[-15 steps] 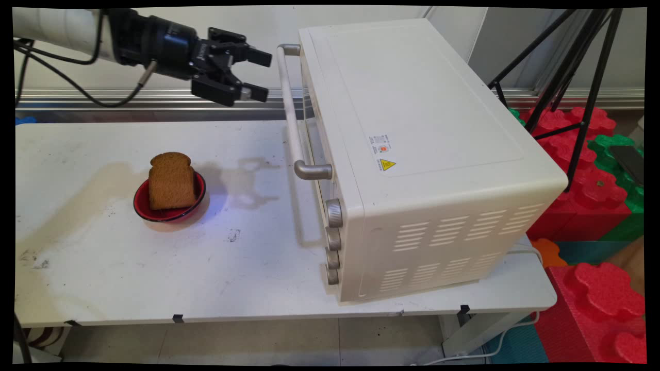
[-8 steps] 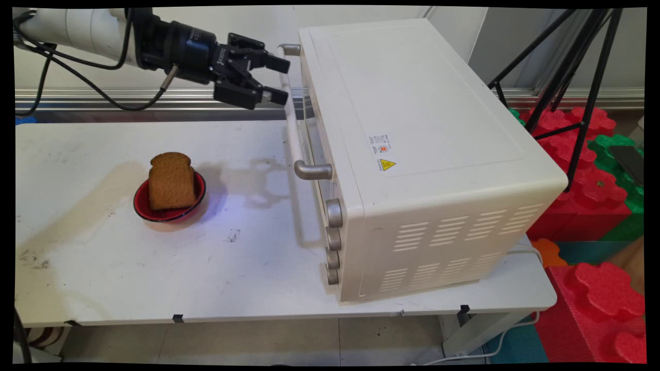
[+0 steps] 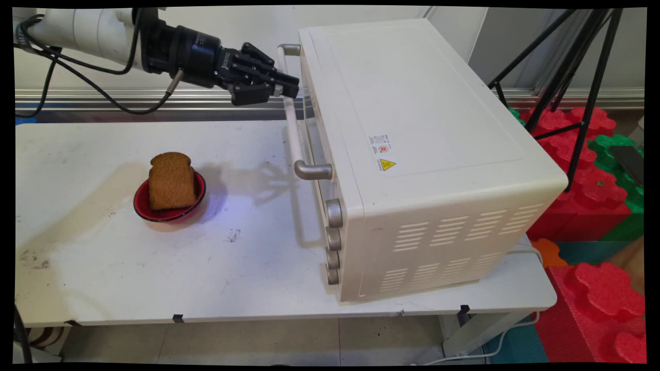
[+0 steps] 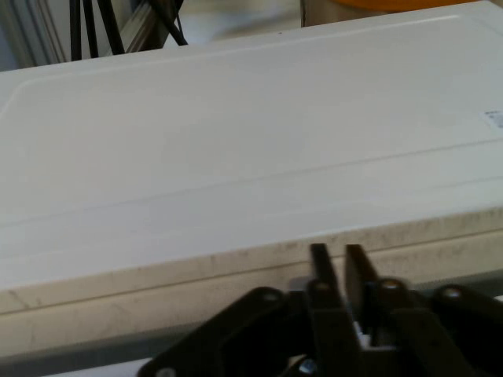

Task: Open the oven

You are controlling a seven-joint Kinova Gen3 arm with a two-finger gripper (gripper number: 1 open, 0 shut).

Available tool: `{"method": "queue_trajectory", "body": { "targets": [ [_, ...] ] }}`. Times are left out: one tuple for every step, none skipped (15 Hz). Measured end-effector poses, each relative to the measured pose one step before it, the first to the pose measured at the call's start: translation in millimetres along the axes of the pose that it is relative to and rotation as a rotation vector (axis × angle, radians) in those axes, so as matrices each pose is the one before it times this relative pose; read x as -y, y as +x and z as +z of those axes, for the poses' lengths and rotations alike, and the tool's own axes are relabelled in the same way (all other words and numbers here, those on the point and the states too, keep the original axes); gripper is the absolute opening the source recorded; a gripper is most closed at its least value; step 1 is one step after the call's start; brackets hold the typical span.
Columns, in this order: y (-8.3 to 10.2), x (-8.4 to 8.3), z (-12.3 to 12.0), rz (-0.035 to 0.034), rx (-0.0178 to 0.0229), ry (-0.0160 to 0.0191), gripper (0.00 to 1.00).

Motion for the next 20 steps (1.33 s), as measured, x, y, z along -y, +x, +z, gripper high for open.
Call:
{"method": "queue_trajectory", "body": {
  "targets": [
    [-0.32,-0.35,1.21,-0.00053,0.00099,-0.00135,0.00],
    [-0.38,-0.46,1.24,-0.00087,0.00069,-0.00202,0.00],
    [-0.37,-0.43,1.21,-0.00051,0.00090,-0.00192,0.00],
    [-0.79,-0.42,1.61,-0.00007,0.00182,-0.00222,0.00],
    [-1.01,-0.52,1.79,-0.00031,0.00168,-0.00265,0.00],
    [-0.73,-0.37,0.89,0.00004,0.00131,-0.00079,0.00],
    [-0.94,-0.47,1.76,-0.00018,0.00150,-0.00239,0.00],
    [-1.19,-0.34,2.92,0.00021,0.00207,-0.00261,0.00],
    [-0.53,-0.29,1.00,-0.00010,0.00098,-0.00032,0.00],
    [-0.54,-0.18,1.41,0.00012,0.00089,-0.00078,0.00],
    [-0.50,-0.22,1.90,0.00006,0.00109,-0.00141,0.00],
    [-0.41,-0.30,2.08,0.00052,0.00100,-0.00111,0.00],
    [-0.46,-0.33,1.68,0.00049,0.00149,-0.00067,0.00],
    [-0.37,-0.27,1.01,0.00074,0.00127,-0.00049,0.00],
    [-0.46,-0.23,0.69,0.00057,0.00171,-0.00026,0.00],
    [-0.51,-0.21,0.55,0.00081,0.00243,-0.00013,0.00],
    [-0.49,-0.19,0.21,0.00129,0.00220,0.00012,0.00],
    [-0.64,-0.32,0.13,0.00132,0.00295,-0.00002,0.00],
    [-0.84,-0.34,-0.14,0.00143,0.00388,-0.00090,0.00],
    [-1.32,-0.60,-0.69,0.00230,0.00505,-0.00140,0.00]
  ]
}}
